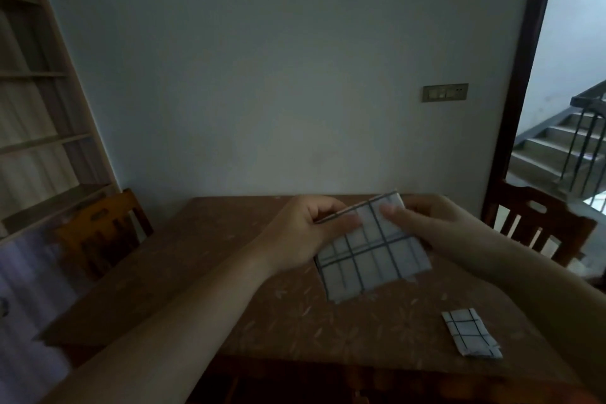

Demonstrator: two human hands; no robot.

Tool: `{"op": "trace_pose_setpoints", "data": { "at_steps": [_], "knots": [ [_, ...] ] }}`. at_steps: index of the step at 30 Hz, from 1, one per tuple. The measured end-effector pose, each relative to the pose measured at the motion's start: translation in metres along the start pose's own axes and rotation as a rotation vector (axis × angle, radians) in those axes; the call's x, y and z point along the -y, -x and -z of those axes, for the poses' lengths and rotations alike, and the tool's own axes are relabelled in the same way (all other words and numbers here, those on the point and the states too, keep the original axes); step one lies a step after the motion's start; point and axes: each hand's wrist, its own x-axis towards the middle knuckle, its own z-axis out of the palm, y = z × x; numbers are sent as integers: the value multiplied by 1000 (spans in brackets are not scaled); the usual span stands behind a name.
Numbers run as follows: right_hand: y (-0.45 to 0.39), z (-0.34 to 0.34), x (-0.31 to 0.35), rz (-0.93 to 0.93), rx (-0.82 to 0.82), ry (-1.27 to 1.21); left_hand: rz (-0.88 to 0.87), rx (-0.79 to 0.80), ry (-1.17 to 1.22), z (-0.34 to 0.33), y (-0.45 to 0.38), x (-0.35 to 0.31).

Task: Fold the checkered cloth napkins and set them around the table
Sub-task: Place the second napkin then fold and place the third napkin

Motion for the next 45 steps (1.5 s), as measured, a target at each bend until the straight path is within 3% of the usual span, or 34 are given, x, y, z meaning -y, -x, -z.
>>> {"op": "trace_pose_setpoints", "data": {
  "at_steps": [5,11,13,15,17,21,24,30,36,40,45],
  "knots": [
    [4,-5,-8,1,-94,60,47,-79,120,0,5,10],
    [1,4,-13,26,-110,114,223,251,87,6,15,16],
    [1,3,-18,32,-125,108,222,184,148,5,17,22],
    [-1,-3,-25,45,-214,42,272,42,321,1,19,31],
    [-3,-12,-31,67,-322,13,337,17,501,-5,21,37],
    [-2,-24,-42,44,-394,-12,401,-8,431,-19,22,41],
    [-1,-22,-50,-53,-333,-71,426,-97,403,-17,19,50],
    [6,-48,-76,-357,-25,-236,447,-142,334,-5,21,77],
    [-9,-113,-97,-522,-207,-338,606,20,301,0,63,128],
    [-33,-172,-81,-589,-118,-590,638,-7,437,25,88,157],
    [-64,-239,-66,-600,-180,-506,667,-12,537,84,116,195]
  ]
}}
